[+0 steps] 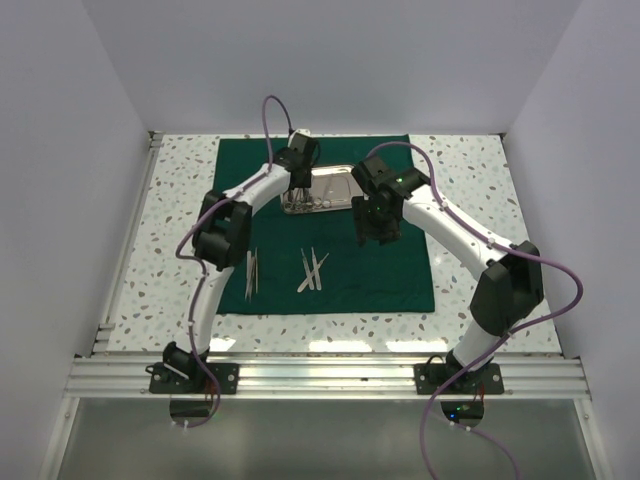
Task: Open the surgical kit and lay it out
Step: Pick up the medical item from the container.
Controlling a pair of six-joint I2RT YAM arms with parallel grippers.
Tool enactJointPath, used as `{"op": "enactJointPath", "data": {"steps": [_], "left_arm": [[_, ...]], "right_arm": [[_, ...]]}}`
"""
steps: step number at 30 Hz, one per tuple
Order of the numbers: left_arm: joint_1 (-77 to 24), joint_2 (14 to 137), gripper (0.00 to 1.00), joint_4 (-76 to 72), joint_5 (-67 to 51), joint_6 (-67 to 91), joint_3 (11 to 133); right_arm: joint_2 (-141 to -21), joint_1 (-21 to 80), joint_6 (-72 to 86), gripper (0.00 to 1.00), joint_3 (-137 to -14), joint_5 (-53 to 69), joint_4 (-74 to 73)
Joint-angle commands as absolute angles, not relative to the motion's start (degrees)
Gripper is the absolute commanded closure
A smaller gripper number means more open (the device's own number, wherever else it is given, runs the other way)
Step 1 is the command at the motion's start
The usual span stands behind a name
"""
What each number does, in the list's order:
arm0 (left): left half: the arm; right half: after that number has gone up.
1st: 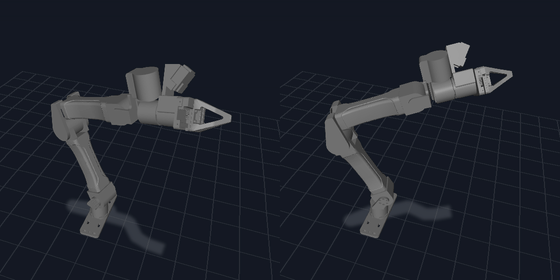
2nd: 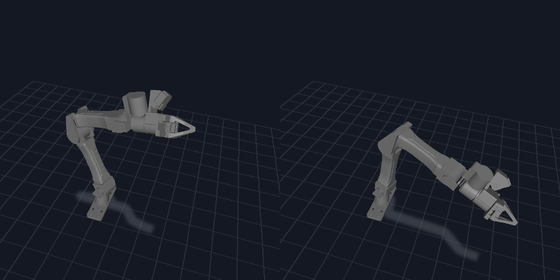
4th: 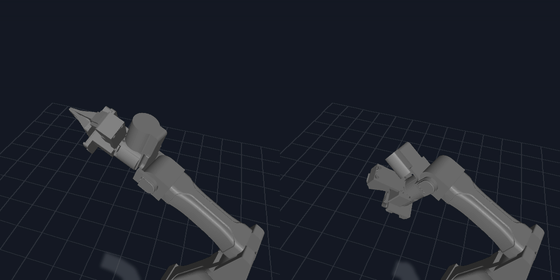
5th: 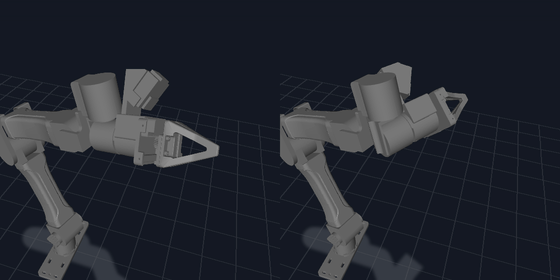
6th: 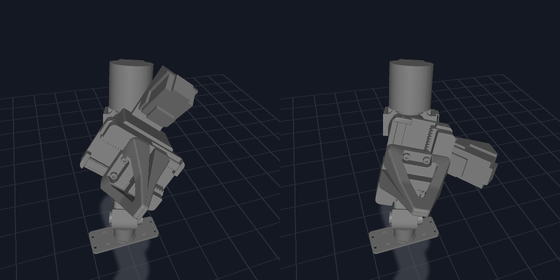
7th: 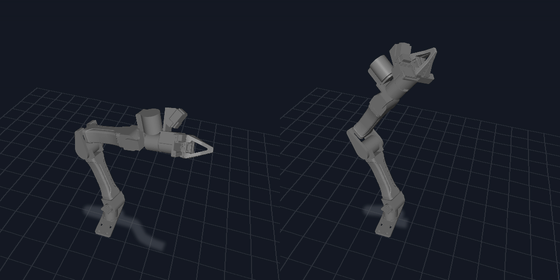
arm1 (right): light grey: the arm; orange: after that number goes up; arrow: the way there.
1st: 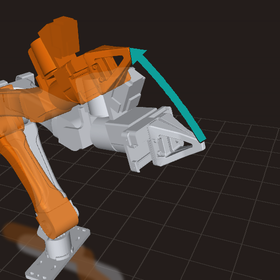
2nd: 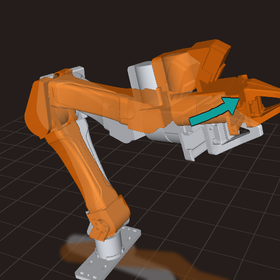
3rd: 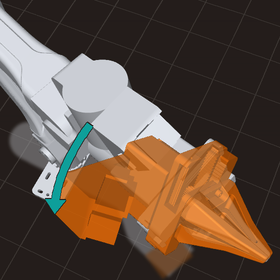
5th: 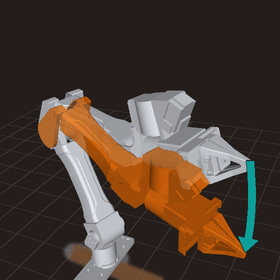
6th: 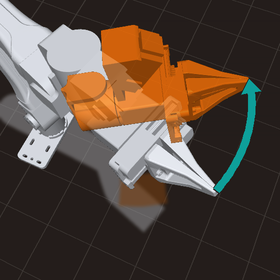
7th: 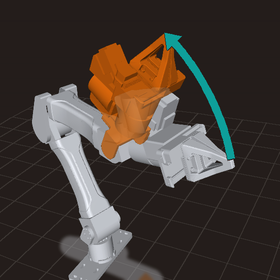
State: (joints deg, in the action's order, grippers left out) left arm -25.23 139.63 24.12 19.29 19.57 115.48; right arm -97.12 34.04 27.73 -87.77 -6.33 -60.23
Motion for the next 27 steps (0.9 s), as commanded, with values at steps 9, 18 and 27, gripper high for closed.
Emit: {"op": "enactJointPath", "data": {"steps": [9, 18, 27], "left_arm": [[-24.7, 145.36, 0.53, 27.16, 14.6, 19.69, 121.72], [-24.7, 152.32, 0.57, 30.94, 13.71, 19.42, 129.82], [-24.61, 149.24, 0.76, 30.06, 14.85, 19.43, 120.33]], "right_arm": [[-96.24, 33.66, 26.37, 0.46, -88.95, -5.45, -59.41], [-96.59, 33.66, 26.19, 0.47, -89.47, -5.62, -59.5], [-97.47, 33.31, 26.1, 0.47, -89.74, -5.36, -59.24]]}}
